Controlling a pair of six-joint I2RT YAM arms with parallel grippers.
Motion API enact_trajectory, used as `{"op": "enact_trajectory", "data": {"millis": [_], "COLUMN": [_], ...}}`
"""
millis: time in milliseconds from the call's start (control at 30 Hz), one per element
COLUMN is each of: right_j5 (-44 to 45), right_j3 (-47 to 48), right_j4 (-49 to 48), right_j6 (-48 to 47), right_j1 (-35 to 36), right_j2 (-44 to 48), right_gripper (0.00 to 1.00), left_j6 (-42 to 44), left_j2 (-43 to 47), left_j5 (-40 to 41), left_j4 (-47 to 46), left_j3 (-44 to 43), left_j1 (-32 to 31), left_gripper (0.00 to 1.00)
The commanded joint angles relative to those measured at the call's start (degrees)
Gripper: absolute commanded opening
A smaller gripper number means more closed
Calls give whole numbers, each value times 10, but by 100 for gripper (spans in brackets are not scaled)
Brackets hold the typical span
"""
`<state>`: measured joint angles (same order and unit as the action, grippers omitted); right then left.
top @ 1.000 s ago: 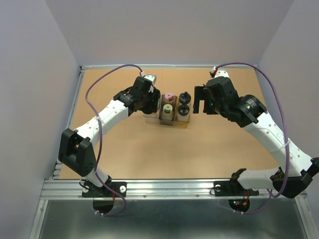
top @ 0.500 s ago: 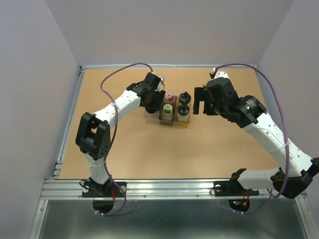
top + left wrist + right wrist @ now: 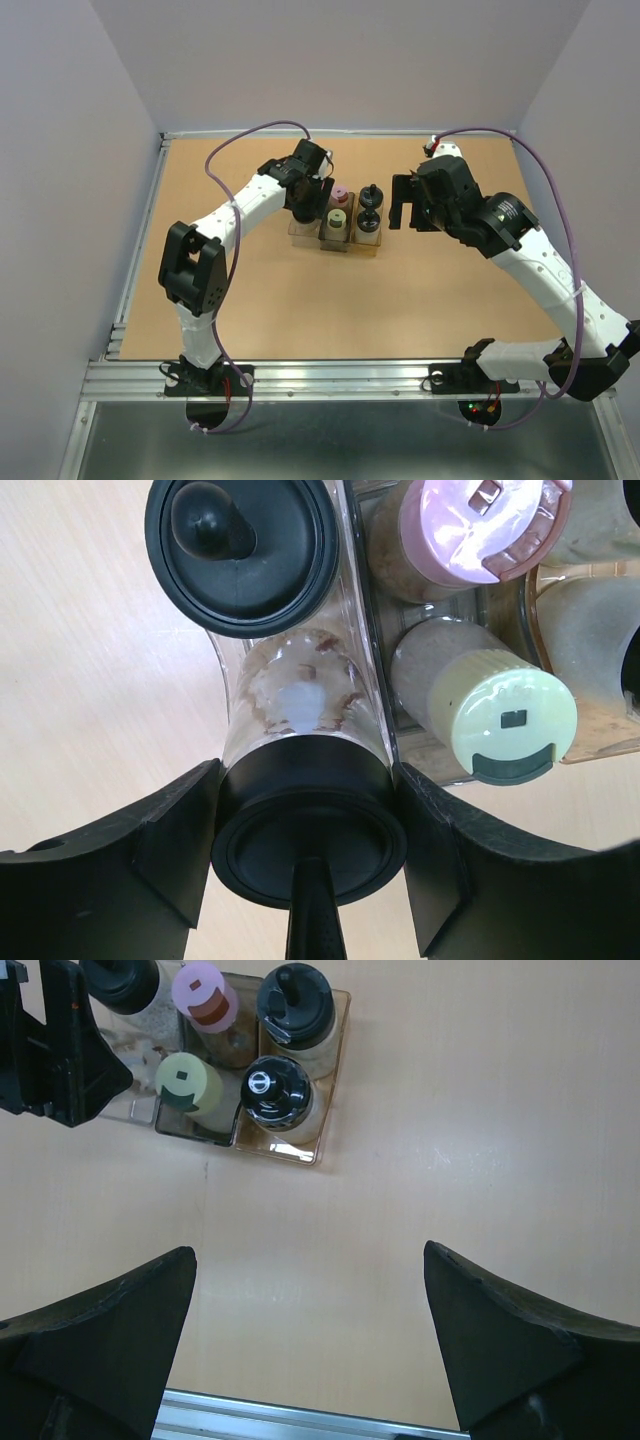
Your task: Organize the condiment bottles
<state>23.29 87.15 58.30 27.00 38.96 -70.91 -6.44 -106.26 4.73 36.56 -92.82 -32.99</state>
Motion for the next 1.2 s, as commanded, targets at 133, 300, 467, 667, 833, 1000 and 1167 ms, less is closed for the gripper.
{"op": "enact_trajectory", "data": {"millis": [133, 300, 467, 667, 833, 1000, 1167], "right_j5": [-5, -4, -5, -8, -6, 1, 14], "right_j3": [-15, -16, -15, -15, -16, -16, -17], "right_j4": [-20, -20, -21, -21, -21, -22, -34], "right_j6": [-1, -1, 0, 0, -1, -5, -15], "right_j1": [-4, -5, -4, -5, -5, -6, -6], "right_j2": [10, 11, 10, 8, 9, 10, 21], "right_gripper": [100, 100, 100, 100, 100, 100, 100], "left_j6": [5, 2, 2, 2, -2, -21, -52], "left_j2": [-14, -17, -17, -18, -17, 37, 169], "left_j5": [-1, -10, -10, -19, -17, -5, -1], "left_j4": [-17, -30, -35, -46, -50, -63, -125], "left_j3": [-32, -21, -21, -17, -13, -14, 25], "left_j1": [5, 14, 26, 31, 35, 34, 35], "left_gripper": [59, 63, 75, 83, 87, 98, 99]}}
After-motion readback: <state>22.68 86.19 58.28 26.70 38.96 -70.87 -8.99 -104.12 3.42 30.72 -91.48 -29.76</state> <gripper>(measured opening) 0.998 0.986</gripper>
